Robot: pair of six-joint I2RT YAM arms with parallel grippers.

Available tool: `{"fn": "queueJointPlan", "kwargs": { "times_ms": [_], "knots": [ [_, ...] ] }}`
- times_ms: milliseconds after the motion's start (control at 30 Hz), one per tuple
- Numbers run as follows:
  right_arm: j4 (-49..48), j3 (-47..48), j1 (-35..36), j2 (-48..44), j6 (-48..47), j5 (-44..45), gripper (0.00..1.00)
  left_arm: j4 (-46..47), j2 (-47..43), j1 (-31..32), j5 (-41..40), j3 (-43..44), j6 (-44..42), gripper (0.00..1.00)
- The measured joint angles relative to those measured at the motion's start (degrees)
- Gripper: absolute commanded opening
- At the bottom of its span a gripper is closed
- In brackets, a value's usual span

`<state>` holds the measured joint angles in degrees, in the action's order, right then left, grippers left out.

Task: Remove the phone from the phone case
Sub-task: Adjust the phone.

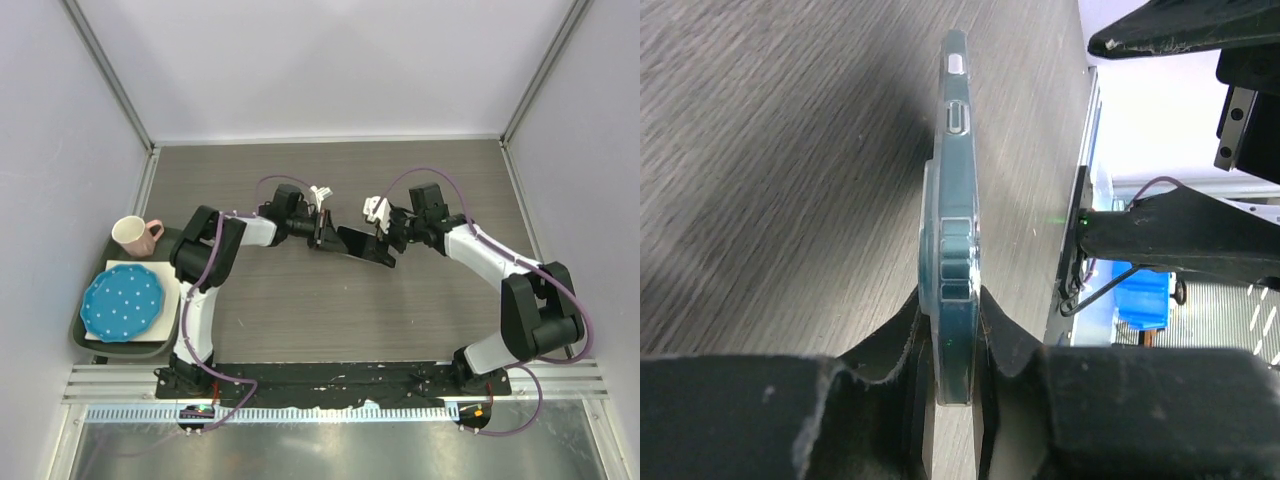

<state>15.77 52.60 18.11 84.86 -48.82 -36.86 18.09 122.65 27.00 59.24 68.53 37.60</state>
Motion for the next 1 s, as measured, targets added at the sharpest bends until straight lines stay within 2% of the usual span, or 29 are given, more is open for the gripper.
{"fn": "queueJointPlan", "kwargs": {
  "times_ms": [167,267,467,600,767,1000],
  "knots": [
    [1.5,0.9,-4.2,0.1,3.6,-5.4,0.96,-1.1,-0.7,-0.4,0.3,0.0,-1.7,0.00],
    [4.7,5.7,-9.4,2.2,7.0,-11.8,0.95,-2.0,-2.9,-0.7,0.8,-0.2,-3.3,0.00],
    [11.2,17.3,-18.3,9.1,11.4,-23.6,0.96,-5.9,-14.8,-1.6,2.1,-0.7,-9.9,0.00],
    [15.1,18.1,-19.3,9.8,13.4,-29.7,0.95,-12.3,-23.5,-1.7,1.6,-0.2,-17.6,0.00],
    [19.2,18.1,-19.3,9.7,14.8,-38.6,0.96,-21.6,-29.9,-1.7,0.2,0.4,-26.1,0.00],
    [28.0,19.0,-18.0,9.2,9.9,-45.0,0.95,-20.3,-31.3,-1.7,-0.8,-3.0,-24.5,0.00]
  ]
}}
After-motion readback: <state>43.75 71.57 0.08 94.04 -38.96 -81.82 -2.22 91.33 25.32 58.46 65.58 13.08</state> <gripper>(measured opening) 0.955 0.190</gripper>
